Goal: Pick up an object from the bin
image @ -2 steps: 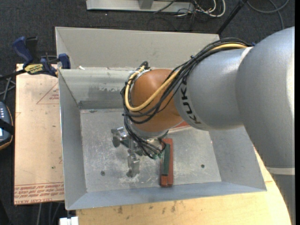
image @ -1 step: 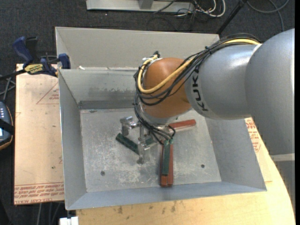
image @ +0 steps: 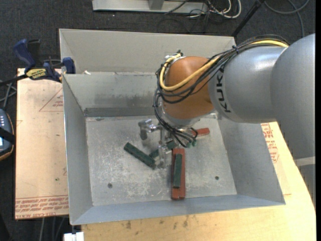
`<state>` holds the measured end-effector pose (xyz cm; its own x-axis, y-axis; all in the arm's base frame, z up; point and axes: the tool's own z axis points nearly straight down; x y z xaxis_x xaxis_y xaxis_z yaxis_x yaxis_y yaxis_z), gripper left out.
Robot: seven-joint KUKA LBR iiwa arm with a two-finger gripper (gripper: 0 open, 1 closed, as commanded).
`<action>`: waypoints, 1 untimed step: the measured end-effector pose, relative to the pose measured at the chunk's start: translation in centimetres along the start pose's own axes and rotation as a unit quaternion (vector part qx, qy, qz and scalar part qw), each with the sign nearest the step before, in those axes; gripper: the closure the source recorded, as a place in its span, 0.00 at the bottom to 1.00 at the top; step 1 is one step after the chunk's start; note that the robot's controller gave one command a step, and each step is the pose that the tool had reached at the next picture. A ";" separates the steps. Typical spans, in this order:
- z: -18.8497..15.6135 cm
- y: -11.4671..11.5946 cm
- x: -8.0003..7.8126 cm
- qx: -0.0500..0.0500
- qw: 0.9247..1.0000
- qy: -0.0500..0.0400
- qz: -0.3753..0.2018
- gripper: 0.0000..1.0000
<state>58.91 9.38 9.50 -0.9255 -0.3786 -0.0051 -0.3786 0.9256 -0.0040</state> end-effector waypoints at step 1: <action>2.4 3.7 -1.5 -0.003 0.998 0.001 0.059 1.00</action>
Offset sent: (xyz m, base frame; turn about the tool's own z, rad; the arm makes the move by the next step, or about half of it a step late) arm 0.0000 0.0000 0.0000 0.0000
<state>58.91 13.35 7.08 -0.9635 -0.2678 -0.0035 -0.2678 0.9635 0.0029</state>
